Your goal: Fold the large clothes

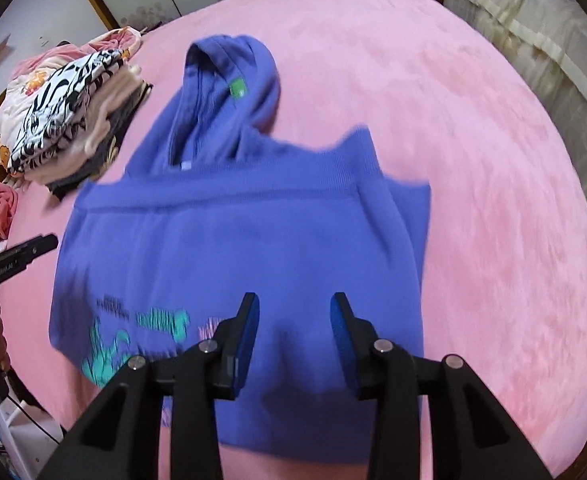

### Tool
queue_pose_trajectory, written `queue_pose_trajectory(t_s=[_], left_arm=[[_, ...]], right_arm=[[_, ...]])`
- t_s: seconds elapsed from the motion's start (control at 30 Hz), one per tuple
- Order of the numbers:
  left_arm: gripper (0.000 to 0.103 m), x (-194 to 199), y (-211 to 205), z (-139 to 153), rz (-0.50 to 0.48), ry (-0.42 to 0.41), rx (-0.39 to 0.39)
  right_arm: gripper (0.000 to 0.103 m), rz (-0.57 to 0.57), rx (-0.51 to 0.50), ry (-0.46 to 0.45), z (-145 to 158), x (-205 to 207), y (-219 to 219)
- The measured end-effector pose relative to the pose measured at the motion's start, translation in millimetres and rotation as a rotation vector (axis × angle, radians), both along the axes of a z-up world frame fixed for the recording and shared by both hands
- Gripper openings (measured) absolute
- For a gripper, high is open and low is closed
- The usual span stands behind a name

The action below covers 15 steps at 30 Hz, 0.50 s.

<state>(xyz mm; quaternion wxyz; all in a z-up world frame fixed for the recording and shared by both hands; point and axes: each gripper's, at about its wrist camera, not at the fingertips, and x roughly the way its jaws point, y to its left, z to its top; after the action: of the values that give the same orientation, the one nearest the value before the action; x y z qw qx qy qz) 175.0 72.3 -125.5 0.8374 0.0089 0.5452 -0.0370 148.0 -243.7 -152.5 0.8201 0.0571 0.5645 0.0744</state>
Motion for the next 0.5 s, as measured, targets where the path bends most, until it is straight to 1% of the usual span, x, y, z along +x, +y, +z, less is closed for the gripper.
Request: queue_pose_trajectory(t_s=[0.1, 0.13, 0.27, 0.4, 0.47, 0.5], left_arm=[[0.046, 40, -10, 11, -0.034, -0.03, -0.007], [0.046, 55, -12, 15, -0.044, -0.037, -0.014], [0.047, 113, -19, 17, -0.061, -0.038, -0.033], [0.049, 171, -24, 2, -0.064, -0.022, -0.033], [0.049, 198, -26, -13, -0.055, 0.012, -0.042], [0.049, 206, -26, -19, -0.05, 0.03, -0.055]], right_arm=[[0.037, 0.015, 0.003, -0.03, 9, 23, 6], [0.037, 0.019, 0.004, -0.04, 13, 37, 8], [0.037, 0.011, 0.022, -0.069, 28, 82, 8], [0.037, -0.017, 0.058, -0.082, 36, 134, 7], [0.037, -0.033, 0.089, -0.083, 34, 165, 7], [0.037, -0.039, 0.093, -0.083, 31, 174, 8]])
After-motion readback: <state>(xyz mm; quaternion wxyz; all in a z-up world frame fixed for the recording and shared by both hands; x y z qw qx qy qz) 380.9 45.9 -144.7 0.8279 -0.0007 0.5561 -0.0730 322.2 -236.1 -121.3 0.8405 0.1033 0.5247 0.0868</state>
